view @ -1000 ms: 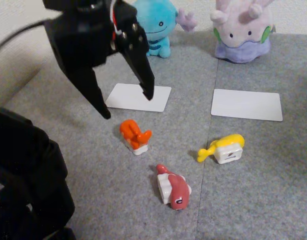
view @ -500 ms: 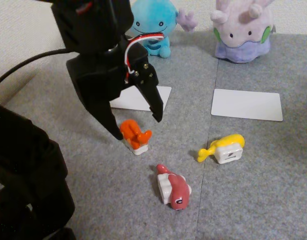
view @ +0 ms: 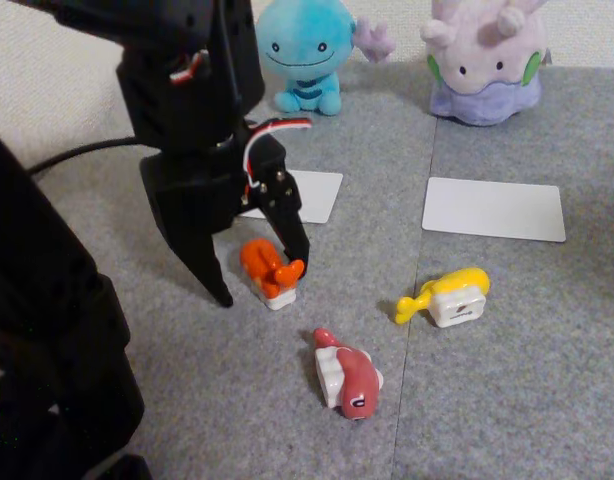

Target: Wooper wants to eat egg sudhi, and Goomy wants to eat shrimp sushi

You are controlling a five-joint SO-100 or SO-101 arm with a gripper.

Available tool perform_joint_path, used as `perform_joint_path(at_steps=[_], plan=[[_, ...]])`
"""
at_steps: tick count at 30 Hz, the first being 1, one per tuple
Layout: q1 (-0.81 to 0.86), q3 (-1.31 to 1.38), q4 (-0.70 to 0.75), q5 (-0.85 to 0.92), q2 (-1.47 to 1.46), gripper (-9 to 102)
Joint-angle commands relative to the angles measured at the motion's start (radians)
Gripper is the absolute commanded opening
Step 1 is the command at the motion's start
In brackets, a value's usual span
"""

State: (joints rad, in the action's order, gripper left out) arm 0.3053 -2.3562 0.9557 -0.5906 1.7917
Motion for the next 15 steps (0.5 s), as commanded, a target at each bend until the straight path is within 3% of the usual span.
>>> perform_joint_path(at_steps=[1,10,15], plan=[[-0.005,0.003,-0.026,-0.005,-0.025,25],[-0.008,0.003,-0.034,-0.005,-0.035,24],[-0.005,0.003,-0.034,-0.005,-0.035,17]])
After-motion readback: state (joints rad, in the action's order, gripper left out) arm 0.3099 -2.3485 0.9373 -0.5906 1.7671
